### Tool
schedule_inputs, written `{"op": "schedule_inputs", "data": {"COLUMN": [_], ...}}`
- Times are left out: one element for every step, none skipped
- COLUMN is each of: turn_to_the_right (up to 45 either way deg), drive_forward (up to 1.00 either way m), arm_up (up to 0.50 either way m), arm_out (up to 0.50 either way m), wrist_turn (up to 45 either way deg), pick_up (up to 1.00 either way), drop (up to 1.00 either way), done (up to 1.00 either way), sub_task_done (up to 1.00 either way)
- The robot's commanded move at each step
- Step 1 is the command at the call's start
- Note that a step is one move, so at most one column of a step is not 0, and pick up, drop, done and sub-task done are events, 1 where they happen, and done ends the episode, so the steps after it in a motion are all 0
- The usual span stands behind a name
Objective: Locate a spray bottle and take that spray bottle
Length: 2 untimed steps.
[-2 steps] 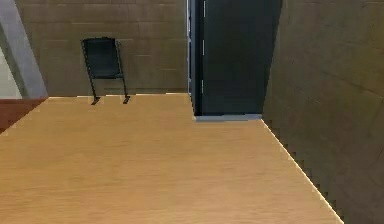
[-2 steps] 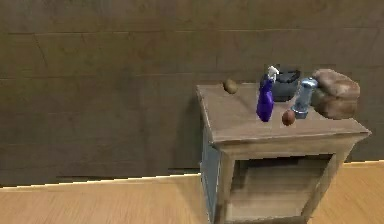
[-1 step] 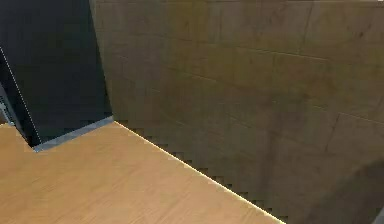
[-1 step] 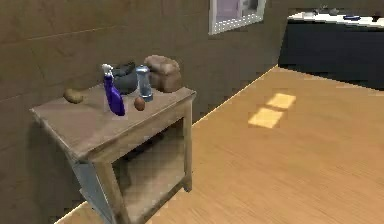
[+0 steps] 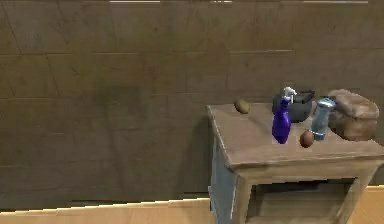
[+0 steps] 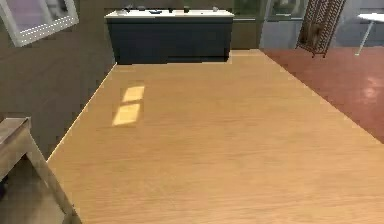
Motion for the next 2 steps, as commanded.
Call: {"op": "schedule_inputs", "data": {"turn_to_the_right": [45.0,18.0], "drive_forward": [0.00,0.00], "arm_up": [0.00,0.00], "arm_out": [0.00,0.00], "wrist_turn": [0.0,0.0], "pick_up": [0.00,0.00], "drop": [0.00,0.00], "done": [0.00,0.00], "sub_task_done": [0.00,0.00]}}
